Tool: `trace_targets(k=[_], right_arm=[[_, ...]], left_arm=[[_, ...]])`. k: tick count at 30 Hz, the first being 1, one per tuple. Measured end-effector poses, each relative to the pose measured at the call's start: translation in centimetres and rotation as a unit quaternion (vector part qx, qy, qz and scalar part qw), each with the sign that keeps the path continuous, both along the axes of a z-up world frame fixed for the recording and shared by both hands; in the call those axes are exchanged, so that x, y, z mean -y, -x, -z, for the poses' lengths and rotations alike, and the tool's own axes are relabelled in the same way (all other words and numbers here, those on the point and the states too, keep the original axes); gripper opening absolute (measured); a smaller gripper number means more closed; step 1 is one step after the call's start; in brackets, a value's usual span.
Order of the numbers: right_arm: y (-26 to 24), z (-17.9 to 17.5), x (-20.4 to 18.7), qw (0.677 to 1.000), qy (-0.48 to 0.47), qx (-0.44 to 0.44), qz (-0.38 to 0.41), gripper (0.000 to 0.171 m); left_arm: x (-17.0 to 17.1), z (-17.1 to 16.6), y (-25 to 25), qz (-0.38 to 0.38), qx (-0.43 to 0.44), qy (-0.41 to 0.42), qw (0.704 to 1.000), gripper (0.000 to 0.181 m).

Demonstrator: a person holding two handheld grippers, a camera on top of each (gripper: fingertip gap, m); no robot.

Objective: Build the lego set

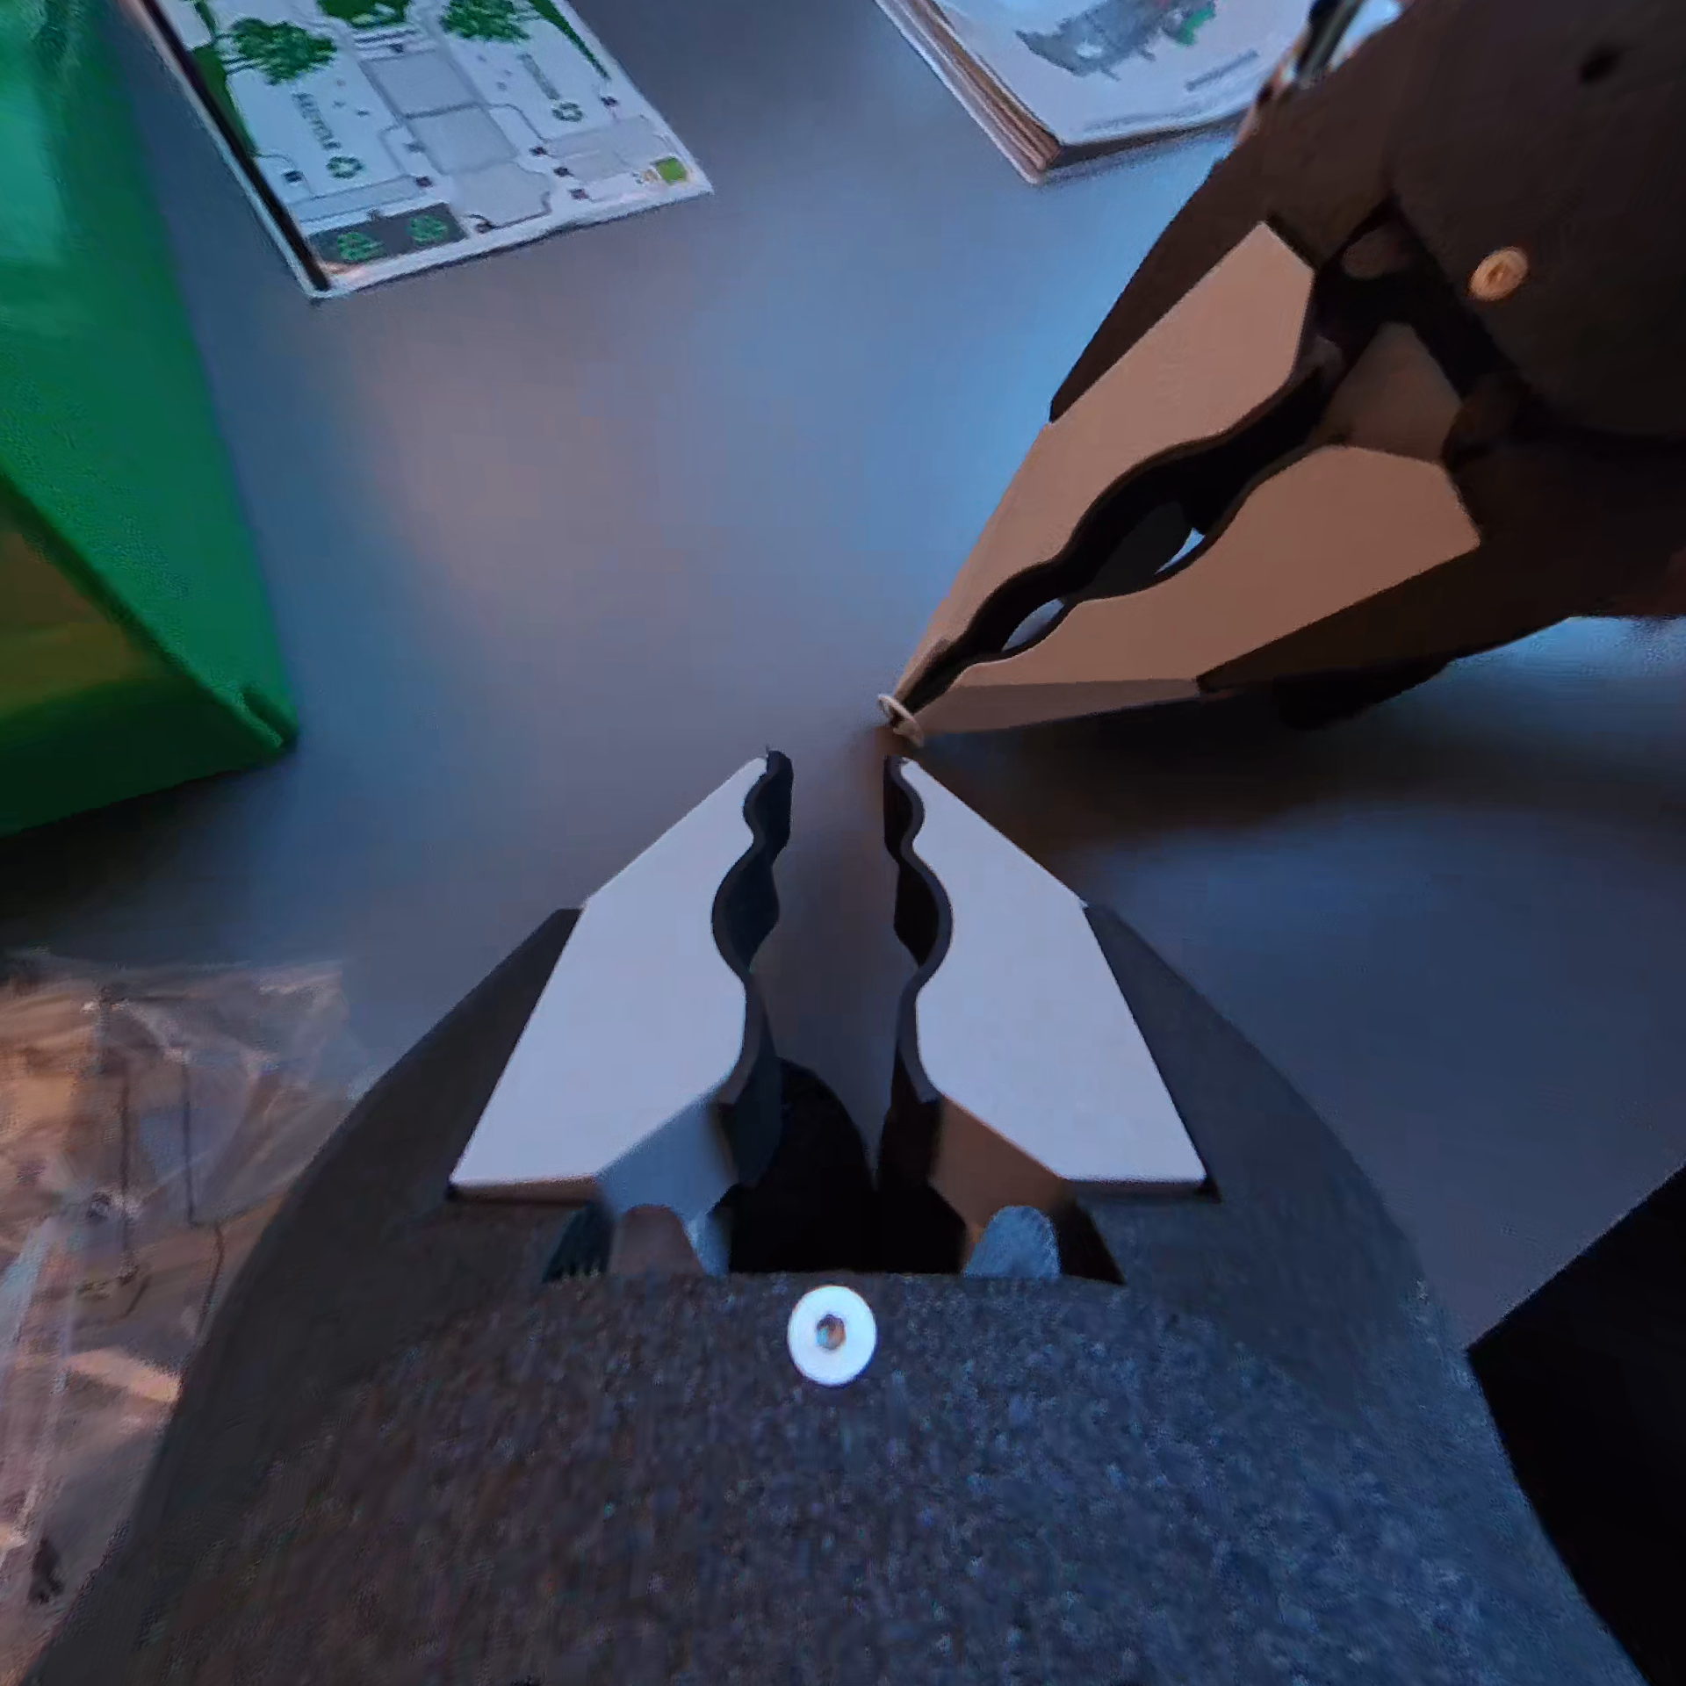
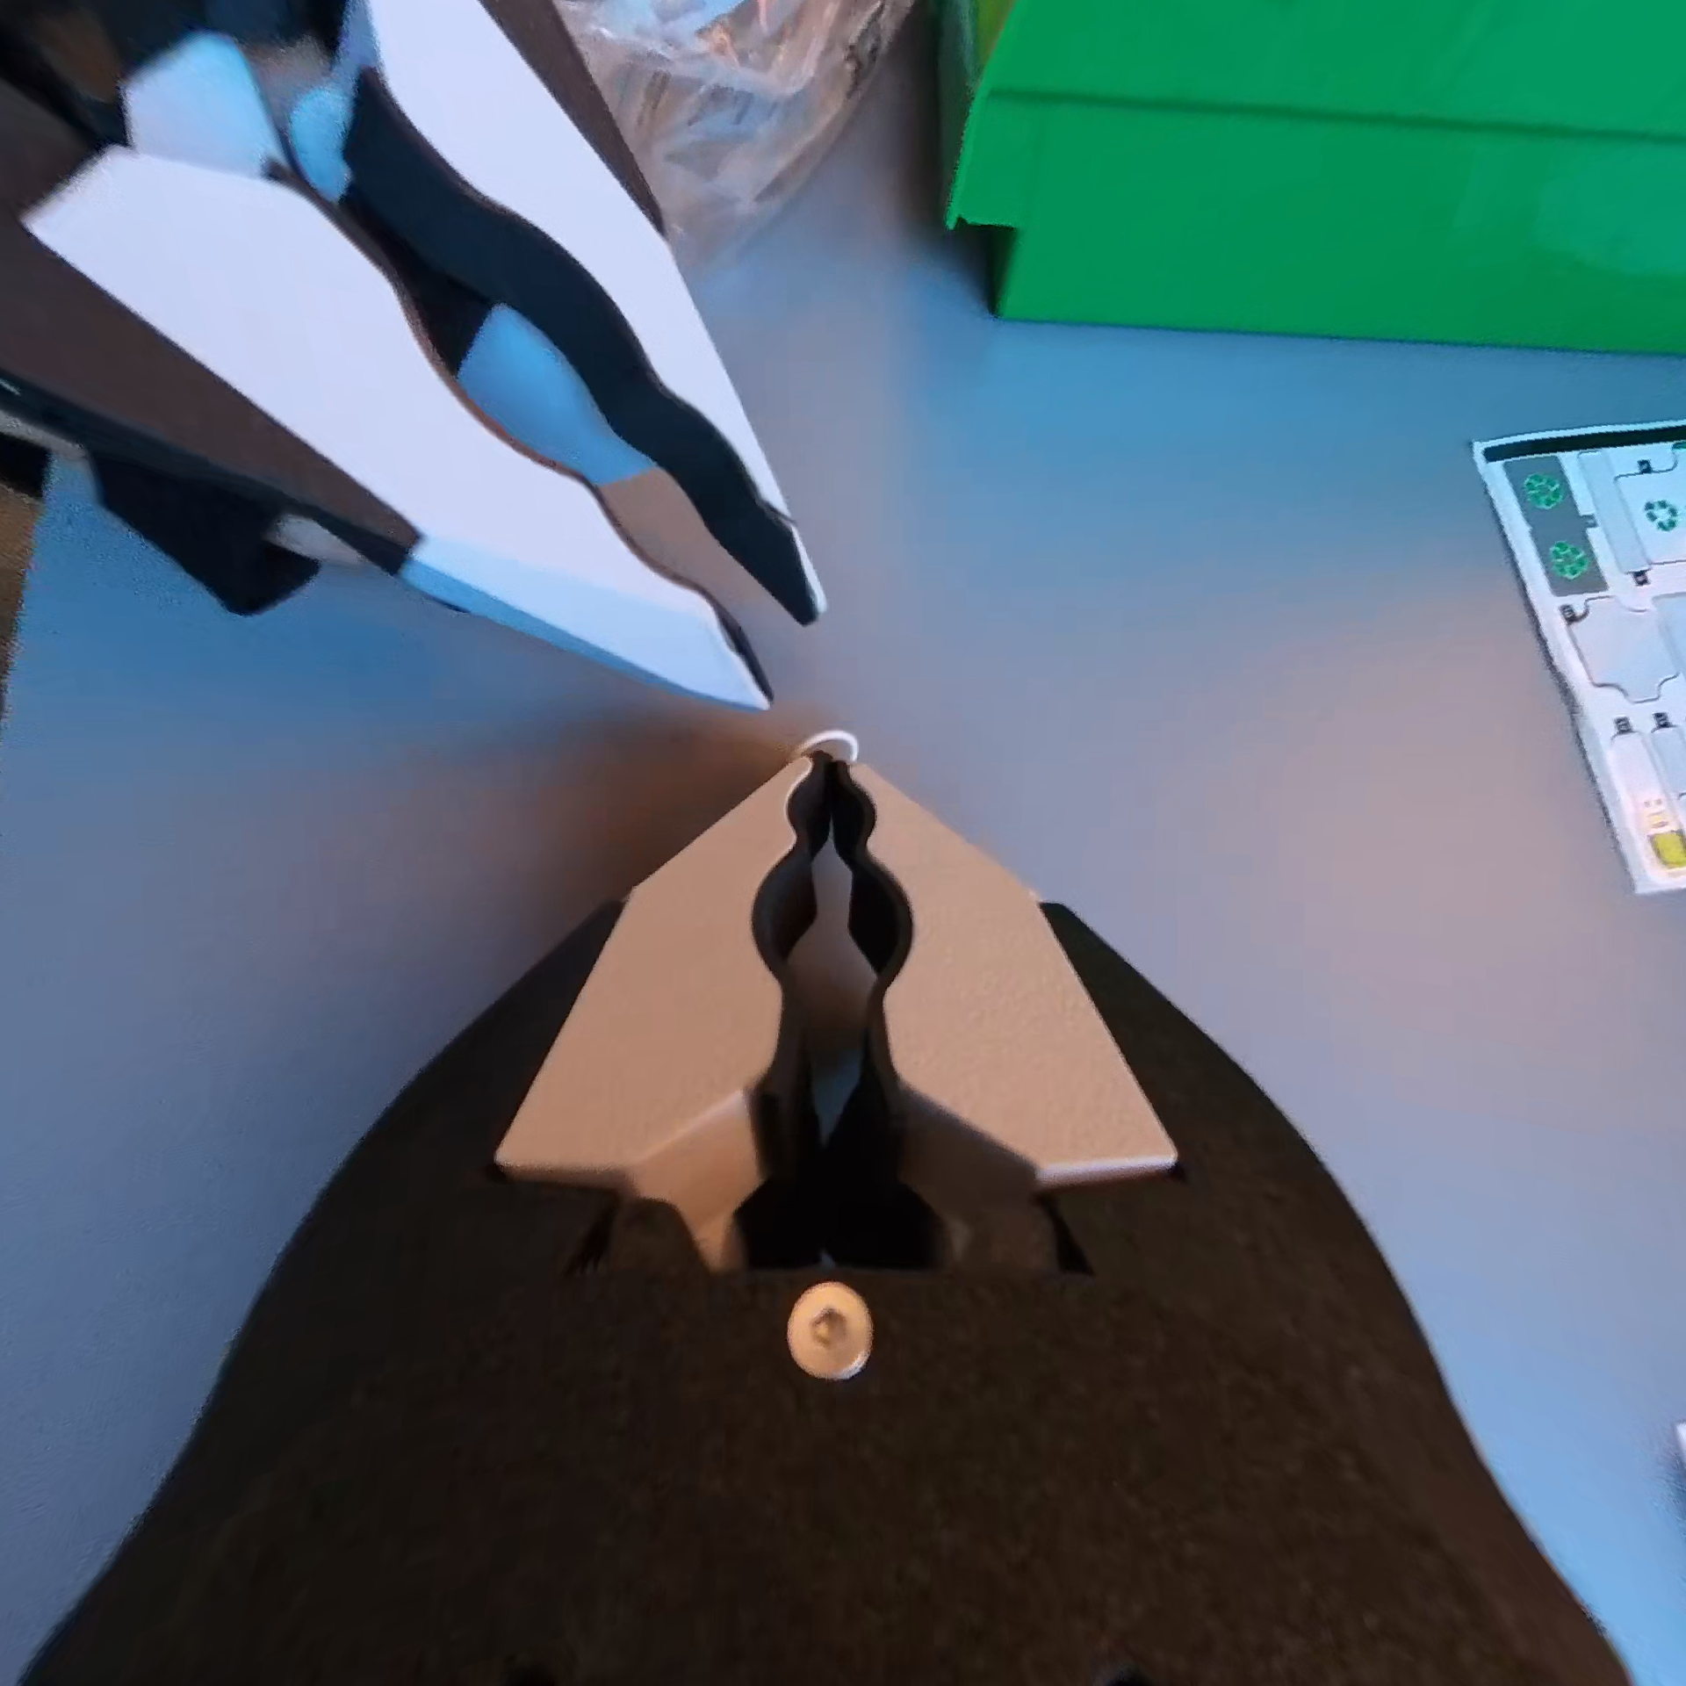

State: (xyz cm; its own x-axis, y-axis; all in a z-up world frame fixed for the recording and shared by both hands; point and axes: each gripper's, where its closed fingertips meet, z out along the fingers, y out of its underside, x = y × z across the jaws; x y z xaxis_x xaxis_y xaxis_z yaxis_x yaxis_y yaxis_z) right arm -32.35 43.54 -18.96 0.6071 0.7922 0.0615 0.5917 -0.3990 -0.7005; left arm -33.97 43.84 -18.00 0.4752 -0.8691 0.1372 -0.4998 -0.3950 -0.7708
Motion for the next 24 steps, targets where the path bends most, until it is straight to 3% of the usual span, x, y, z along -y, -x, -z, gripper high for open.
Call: trace_targets(k=[1, 5, 11, 24], right_arm=[[0.1, -0.3, 0.4, 1.000, 0.003, -0.009, 0.001, 0.000], [0.0, -1.7, 1.2, 0.999, 0.005, -0.039, 0.007, 0.000], [-0.9, -2.6, 1.4, 0.998, -0.007, -0.055, 0.017, 0.000], [-2.9, -2.7, 1.3, 0.996, -0.018, -0.067, 0.047, 0.000]], left_arm=[[0.3, 0.2, -0.2, 0.011, -0.010, -0.007, 1.000, 0.022], [1.2, 0.3, -1.5, 0.061, -0.027, -0.040, 0.997, 0.028], [2.3, -0.1, -2.8, 0.108, -0.029, -0.060, 0.992, 0.022], [2.3, 1.1, -3.2, 0.103, -0.054, -0.055, 0.992, 0.019]])
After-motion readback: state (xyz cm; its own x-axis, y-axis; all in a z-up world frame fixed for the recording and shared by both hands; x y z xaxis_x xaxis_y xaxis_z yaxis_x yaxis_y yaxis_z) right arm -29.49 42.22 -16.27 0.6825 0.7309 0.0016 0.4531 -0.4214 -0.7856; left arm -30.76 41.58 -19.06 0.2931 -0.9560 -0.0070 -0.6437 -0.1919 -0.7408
